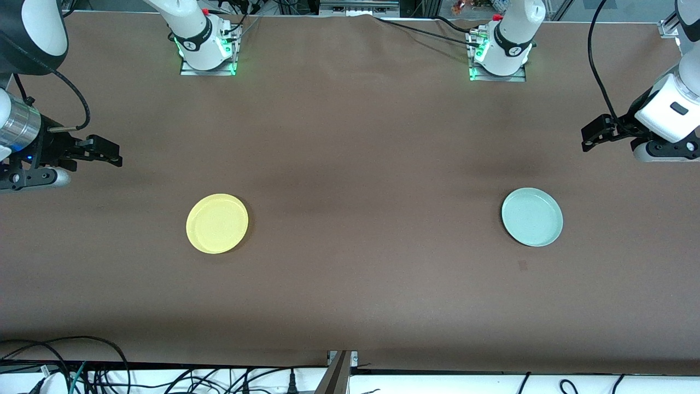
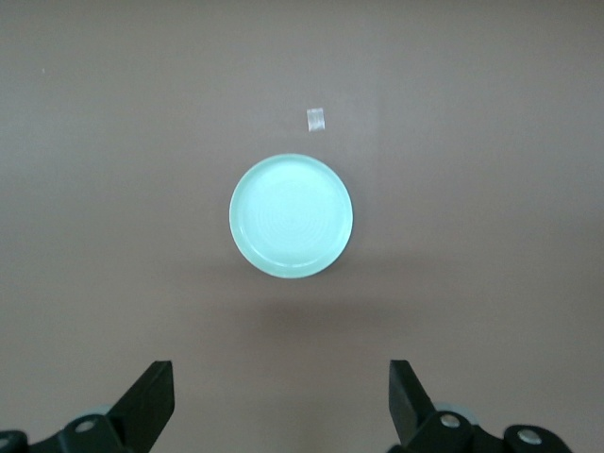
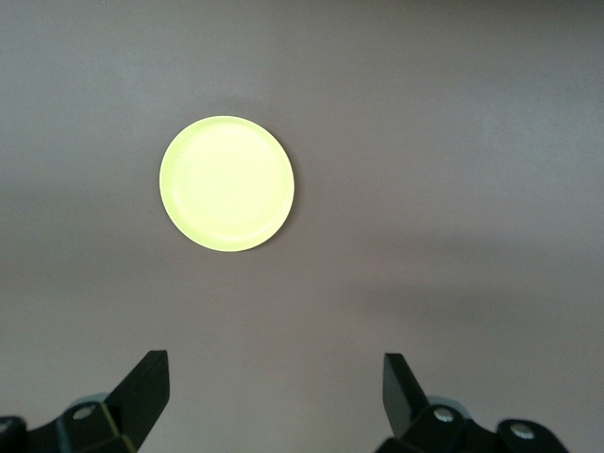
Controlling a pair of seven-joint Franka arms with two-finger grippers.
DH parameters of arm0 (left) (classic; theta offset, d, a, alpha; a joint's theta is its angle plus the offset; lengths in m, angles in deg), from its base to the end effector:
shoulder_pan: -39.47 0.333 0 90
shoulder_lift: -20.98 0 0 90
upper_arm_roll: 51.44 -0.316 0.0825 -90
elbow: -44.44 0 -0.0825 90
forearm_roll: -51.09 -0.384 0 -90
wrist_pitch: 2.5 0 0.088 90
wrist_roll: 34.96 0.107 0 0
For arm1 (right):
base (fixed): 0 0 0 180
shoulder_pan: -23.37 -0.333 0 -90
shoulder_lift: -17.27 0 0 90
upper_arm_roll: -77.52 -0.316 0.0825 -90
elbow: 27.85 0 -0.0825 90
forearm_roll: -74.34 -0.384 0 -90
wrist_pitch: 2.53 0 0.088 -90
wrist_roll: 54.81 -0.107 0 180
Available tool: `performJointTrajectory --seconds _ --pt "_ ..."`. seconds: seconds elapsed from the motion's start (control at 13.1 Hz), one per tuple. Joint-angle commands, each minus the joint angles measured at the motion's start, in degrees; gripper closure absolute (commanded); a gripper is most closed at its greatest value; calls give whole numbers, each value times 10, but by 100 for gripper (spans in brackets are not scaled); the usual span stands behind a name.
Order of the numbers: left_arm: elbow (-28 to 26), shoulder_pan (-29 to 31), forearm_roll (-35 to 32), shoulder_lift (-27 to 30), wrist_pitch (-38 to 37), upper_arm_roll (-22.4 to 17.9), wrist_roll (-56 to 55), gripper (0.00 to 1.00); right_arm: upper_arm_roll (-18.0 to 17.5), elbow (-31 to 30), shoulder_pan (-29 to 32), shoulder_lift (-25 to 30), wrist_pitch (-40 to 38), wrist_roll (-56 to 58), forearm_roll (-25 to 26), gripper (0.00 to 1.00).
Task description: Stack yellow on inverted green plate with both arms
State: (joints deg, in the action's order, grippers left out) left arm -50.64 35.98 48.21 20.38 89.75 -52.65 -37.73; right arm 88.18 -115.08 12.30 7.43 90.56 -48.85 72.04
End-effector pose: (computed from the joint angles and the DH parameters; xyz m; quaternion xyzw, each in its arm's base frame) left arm 0.5573 -0.0170 0.5803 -0.9992 -0.0025 0.0288 0.0265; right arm 0.6061 0.0170 0.5536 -0.9979 -0.0546 0.0330 0.0058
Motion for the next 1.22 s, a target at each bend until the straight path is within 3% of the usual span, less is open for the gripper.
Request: performJointTrajectory --seconds 0.0,0.23,0.46,0.69,0.84,1.15 --pt "36 5 8 -30 -51 -1 25 0 0 10 9 -1 -3 1 -8 0" --pt "78 7 3 -83 -61 -7 159 0 0 10 9 -1 -2 8 -8 0" --pt "88 61 19 -148 -34 -7 285 0 -1 10 8 -10 -3 5 -10 0" --pt "88 82 36 -211 61 -10 370 0 -2 8 5 -32 -2 10 -10 0" --pt "80 93 32 -255 131 -10 409 0 -5 8 2 -82 2 10 -10 0" --pt "36 95 32 -320 269 -10 460 0 -7 8 1 -185 105 10 -11 0"
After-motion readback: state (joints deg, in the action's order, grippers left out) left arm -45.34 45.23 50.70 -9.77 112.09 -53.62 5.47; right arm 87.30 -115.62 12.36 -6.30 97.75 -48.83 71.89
